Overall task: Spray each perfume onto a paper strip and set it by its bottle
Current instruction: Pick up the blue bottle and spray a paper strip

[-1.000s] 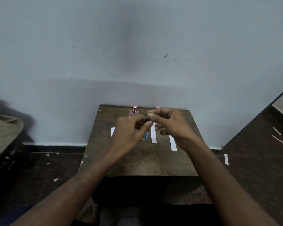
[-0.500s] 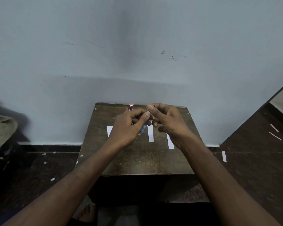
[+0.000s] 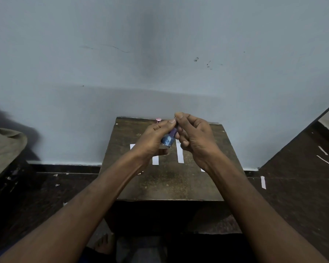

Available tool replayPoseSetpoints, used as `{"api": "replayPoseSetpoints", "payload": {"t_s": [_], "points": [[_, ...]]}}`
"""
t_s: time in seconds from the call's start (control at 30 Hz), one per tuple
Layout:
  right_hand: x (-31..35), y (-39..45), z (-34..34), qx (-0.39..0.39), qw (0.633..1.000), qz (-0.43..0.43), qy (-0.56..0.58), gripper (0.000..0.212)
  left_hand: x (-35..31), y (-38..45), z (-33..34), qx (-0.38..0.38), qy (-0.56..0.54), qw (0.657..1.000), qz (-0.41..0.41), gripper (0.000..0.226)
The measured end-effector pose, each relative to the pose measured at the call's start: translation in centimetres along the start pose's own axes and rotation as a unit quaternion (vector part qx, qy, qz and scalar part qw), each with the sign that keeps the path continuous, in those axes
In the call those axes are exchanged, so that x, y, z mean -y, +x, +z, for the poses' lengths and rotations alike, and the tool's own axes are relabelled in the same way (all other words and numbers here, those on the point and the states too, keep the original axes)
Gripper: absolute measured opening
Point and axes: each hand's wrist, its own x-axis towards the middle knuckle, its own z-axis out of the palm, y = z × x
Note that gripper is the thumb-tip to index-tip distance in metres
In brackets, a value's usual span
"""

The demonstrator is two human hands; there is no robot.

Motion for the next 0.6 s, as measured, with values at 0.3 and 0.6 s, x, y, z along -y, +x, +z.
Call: {"api": "replayPoseSetpoints", "payload": {"t_s": [0.3, 0.6], "points": [[0.5, 0.4, -0.2, -0.067, 0.995, 0.024, 0.077, 0.027, 1.5, -1.0, -0.7, -0.058, 0.197, 0.965, 0.161, 0.029], [0.6, 0.5, -6.4, -0.25, 0.962, 0.003, -0.105, 0.021, 2.1, -1.1, -1.5, -0.083, 0.192, 0.971, 0.119, 0.024]]}}
